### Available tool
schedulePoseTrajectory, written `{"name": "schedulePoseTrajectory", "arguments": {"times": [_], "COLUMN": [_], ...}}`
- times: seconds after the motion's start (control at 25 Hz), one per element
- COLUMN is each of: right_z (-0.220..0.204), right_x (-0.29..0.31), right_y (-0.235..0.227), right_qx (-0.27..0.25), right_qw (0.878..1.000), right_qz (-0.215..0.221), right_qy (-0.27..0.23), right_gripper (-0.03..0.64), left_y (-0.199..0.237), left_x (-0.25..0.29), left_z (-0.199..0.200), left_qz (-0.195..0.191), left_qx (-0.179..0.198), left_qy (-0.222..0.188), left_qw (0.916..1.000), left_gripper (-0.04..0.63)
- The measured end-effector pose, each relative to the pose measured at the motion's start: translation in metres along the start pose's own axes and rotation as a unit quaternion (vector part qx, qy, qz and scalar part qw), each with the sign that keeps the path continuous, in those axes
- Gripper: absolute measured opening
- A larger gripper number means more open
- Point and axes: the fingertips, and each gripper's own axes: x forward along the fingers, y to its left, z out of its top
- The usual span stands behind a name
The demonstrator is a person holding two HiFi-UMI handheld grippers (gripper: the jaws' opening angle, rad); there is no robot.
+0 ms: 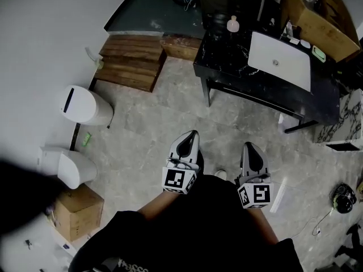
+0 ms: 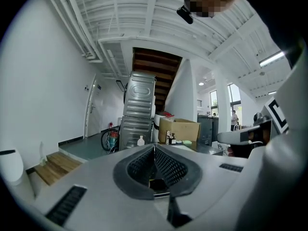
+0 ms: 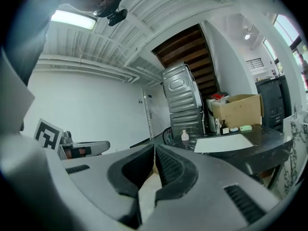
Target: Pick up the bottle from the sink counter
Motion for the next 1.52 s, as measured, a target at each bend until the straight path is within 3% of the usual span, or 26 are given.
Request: {"name": "schedulePoseTrajectory", "arguments": {"times": [0.32, 0.52, 0.76, 1.04, 1.24, 1.44, 1.52], "right_z": [0.008, 0.036, 0.05, 0.024, 0.021, 0.021, 0.026], "right_x": [0.107, 0.169, 0.217, 0.241, 0.253, 0.259, 0.26], "right_y": [0.027, 0.056, 0.062, 0.053, 0.068, 0.067, 0.069], "right_qx": [-0.017, -0.04, -0.03, 0.004, 0.022, 0.016, 0.02], "right_qw": [1.0, 0.999, 0.999, 0.994, 0.995, 0.994, 0.995], "right_qz": [0.01, 0.027, -0.006, -0.076, -0.045, -0.058, -0.056], "right_qy": [0.023, 0.013, 0.021, 0.078, 0.092, 0.088, 0.081], "right_gripper": [0.04, 0.04, 0.04, 0.04, 0.038, 0.038, 0.038], "left_y": [0.096, 0.146, 0.189, 0.209, 0.228, 0.226, 0.227], "left_x": [0.042, 0.071, 0.103, 0.129, 0.142, 0.153, 0.157], "left_z": [-0.004, 0.019, 0.03, 0.027, 0.023, 0.034, 0.035], "left_qz": [0.013, -0.023, -0.043, -0.094, -0.114, -0.138, -0.136], "left_qx": [-0.022, -0.097, -0.07, -0.069, -0.079, -0.052, -0.057], "left_qy": [0.02, -0.017, 0.005, 0.018, 0.009, -0.024, -0.028], "left_qw": [0.9995, 0.9949, 0.9966, 0.993, 0.9903, 0.9888, 0.9886], "left_gripper": [0.017, 0.017, 0.017, 0.017, 0.017, 0.017, 0.017]}}
